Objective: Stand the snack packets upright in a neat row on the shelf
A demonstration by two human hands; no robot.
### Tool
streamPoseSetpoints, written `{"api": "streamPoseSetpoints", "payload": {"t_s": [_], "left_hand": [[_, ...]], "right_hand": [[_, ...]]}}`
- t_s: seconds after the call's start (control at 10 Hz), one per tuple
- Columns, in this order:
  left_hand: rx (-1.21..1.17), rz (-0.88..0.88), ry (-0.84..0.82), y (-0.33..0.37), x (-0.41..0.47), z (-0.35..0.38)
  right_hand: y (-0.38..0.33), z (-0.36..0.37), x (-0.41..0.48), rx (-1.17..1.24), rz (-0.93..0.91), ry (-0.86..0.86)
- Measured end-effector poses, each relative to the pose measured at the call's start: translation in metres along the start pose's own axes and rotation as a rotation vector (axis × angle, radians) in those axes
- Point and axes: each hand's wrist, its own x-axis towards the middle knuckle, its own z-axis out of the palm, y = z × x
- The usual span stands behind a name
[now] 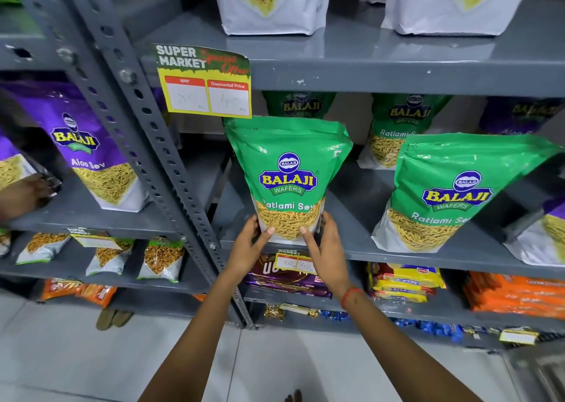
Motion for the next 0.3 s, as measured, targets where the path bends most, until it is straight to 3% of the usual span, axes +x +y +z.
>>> {"api": "streamPoseSetpoints", "payload": {"t_s": [0.1,0.2,0.3], "left_hand": [[0.038,-0.054,-0.038,0.009,-0.004,-0.004],[0.165,-0.156,-0.022,0.019,-0.010,0.000],[0.488,-0.254,0.139,0.040,-0.024,0.011]], "right_hand": [[-0.006,-0.007,-0.001,-0.018,0.008,-0.041],[-0.005,-0.018,0.002,-0.210,0.005,-0.067],[-0.014,-0.037,0.005,-0.560,0.022,-0.099]]}}
